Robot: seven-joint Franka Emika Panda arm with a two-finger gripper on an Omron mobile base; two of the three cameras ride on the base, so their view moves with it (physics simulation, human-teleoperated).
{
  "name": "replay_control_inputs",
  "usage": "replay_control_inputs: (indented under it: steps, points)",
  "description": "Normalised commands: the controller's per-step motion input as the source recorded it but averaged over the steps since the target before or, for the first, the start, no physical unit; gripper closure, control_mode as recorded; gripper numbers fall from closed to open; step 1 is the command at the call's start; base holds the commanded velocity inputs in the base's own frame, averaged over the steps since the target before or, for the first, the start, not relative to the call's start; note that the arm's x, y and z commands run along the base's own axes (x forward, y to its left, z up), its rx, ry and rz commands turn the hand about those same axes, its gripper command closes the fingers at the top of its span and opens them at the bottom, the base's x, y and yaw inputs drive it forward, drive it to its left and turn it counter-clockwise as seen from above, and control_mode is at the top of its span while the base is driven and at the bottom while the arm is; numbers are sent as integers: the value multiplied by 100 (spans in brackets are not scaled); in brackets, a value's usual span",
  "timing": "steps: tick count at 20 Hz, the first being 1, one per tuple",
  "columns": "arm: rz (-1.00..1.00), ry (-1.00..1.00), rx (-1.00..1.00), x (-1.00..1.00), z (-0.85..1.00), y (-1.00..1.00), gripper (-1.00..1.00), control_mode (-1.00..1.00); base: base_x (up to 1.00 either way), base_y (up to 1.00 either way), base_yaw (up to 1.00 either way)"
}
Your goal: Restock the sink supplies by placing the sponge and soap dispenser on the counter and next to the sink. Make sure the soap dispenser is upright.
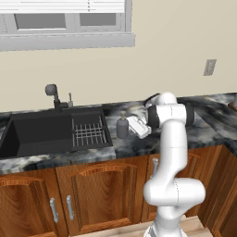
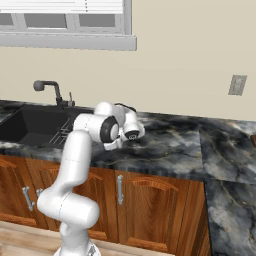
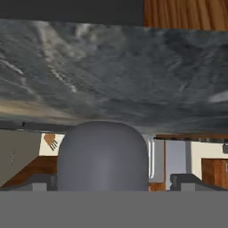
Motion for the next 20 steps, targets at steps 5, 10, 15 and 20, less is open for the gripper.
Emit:
replay_control_inputs:
  steps: [5,10,15,20]
  points:
    - [-2,-2,-4,0,-30,-42,-100,-100,0,0,0]
    - [-5,-6,-2,-2,5,-40,-100,-100,0,0,0]
    - [-12,-16,-5,-40,39,-28,-100,-100,0,0,0]
    - [-10,-30,-16,-89,46,-3,-100,-100,0,0,0]
